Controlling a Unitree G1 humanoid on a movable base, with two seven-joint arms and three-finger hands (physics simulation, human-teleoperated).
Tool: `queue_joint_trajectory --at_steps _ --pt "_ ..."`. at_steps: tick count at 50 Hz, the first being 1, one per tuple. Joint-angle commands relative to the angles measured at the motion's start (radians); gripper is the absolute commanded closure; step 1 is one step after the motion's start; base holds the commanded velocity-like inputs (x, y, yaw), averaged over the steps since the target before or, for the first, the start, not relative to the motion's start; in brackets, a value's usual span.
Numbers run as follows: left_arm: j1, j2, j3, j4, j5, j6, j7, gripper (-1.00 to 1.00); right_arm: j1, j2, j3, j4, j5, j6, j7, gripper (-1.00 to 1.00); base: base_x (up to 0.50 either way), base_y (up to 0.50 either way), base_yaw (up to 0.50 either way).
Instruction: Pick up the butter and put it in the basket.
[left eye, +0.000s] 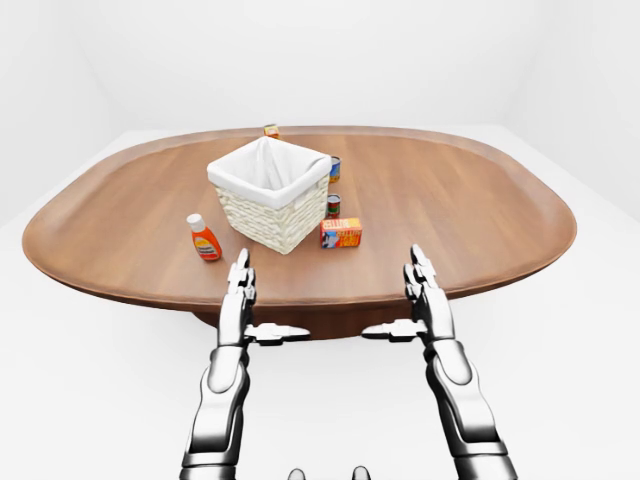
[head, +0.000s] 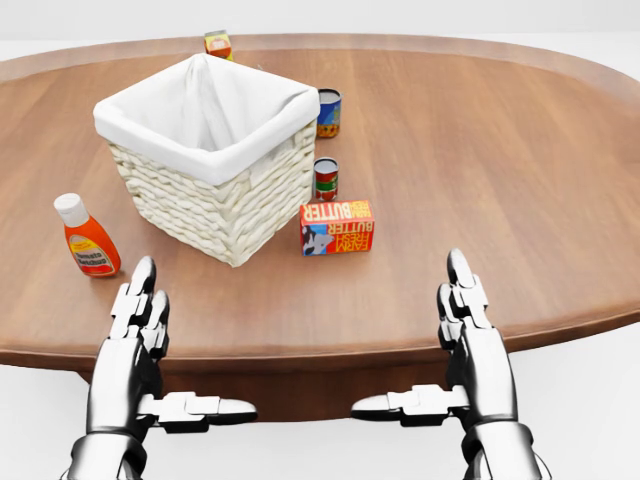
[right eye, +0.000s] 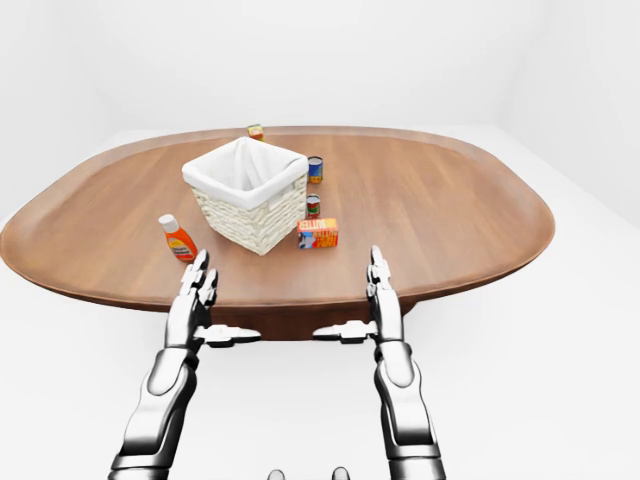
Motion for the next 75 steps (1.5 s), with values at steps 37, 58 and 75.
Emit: queue_joint_trajectory --at_steps 37,58,75 --pt "0.008 0.010 0.018 -0.004 -0.015 0.003 -0.039 -1.00 -0.002 -0.009 -0.015 0.012 -0.017 0.007 0.016 -1.00 0.00 0.30 0.00" --pt "-0.012 0.021 0.033 -0.194 -0.006 0.087 -0.032 -1.00 0.003 -0.020 -0.024 -0.219 -0.050 0.085 0.024 -1.00 0.00 0.03 0.00" --pt "-0.185 0.064 0.084 -0.254 -0.021 0.087 -0.011 -1.00 -0.150 -0.052 -0.062 -0.308 -0.059 0.085 0.040 -1.00 0.00 0.00 0.00"
